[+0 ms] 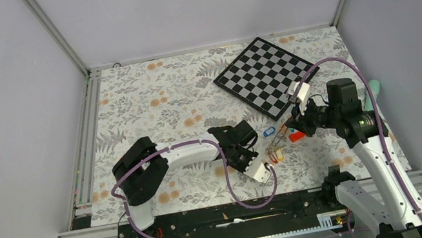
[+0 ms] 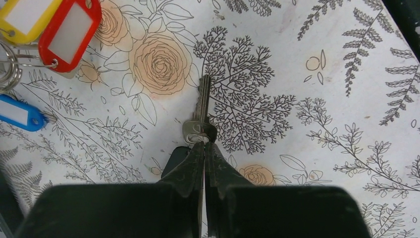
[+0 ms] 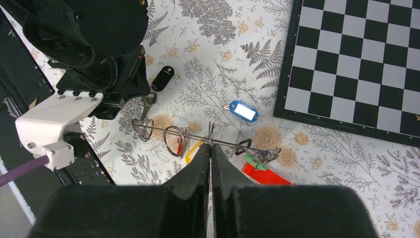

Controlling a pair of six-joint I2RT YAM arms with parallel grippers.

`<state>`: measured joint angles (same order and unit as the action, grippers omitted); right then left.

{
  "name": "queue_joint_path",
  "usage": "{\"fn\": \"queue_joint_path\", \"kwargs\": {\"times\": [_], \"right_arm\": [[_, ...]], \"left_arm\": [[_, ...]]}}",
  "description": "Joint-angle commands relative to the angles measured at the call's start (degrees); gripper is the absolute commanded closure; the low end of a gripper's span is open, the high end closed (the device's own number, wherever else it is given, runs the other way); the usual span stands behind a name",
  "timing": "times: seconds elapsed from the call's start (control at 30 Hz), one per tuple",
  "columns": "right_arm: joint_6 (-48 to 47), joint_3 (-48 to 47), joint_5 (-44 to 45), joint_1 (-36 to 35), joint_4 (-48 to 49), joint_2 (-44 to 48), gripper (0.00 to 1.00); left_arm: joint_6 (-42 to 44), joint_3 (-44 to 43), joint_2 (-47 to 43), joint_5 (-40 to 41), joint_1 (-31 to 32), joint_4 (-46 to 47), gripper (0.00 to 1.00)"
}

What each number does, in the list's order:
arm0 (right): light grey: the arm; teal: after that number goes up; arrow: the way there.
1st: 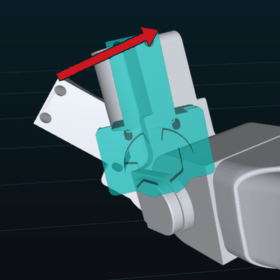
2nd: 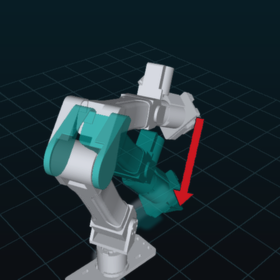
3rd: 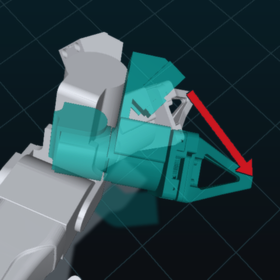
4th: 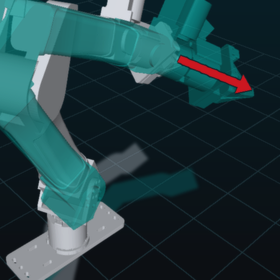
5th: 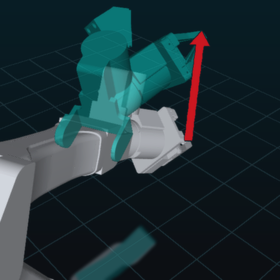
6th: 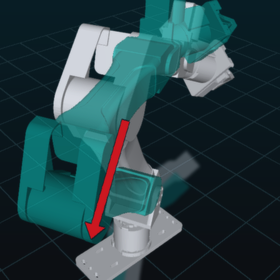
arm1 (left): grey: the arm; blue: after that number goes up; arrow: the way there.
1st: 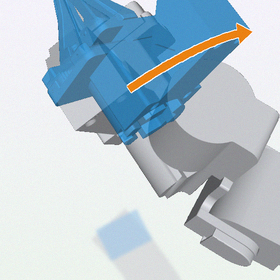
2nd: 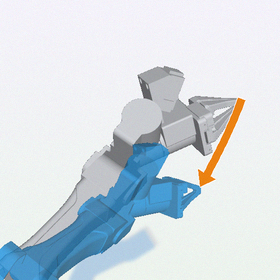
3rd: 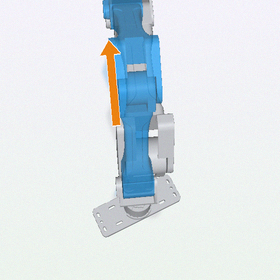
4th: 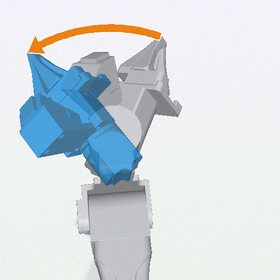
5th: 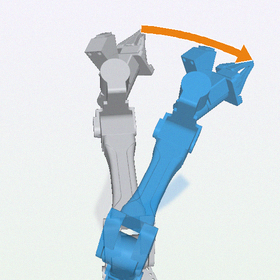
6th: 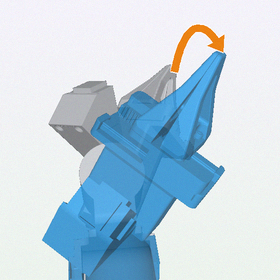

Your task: Put the keys on the keyring

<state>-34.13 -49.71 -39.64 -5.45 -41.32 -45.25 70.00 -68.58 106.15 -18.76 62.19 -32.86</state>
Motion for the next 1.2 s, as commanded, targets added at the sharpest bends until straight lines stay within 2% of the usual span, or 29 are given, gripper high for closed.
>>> {"fn": "queue_joint_path", "kwargs": {"times": [0.0,0.3,0.53,0.77,1.17], "right_arm": [[0.73,0.06,-0.88,0.45,1.95,0.87,1.0],[0.71,-0.04,-1.03,0.44,1.94,0.66,1.0],[0.64,-0.47,-1.65,0.44,1.94,-0.3,1.0],[0.55,-0.96,-2.1,0.45,1.92,-1.23,1.0],[1.03,0.1,-2.07,0.44,2.44,-0.45,1.0]], "left_arm": [[-1.16,-1.81,-2.53,1.03,0.21,0.91,1.0],[-7.3,-3.74,-2.85,1.45,-0.07,-5.98,1.0],[-15.03,-4.39,-4.33,-1.99,-3.03,-10.85,1.0],[-18.58,-0.99,-4.75,-5.16,-6.28,-10.91,1.0],[-20.76,-3.61,-0.31,-6.17,-7.66,-9.64,0.98]]}}
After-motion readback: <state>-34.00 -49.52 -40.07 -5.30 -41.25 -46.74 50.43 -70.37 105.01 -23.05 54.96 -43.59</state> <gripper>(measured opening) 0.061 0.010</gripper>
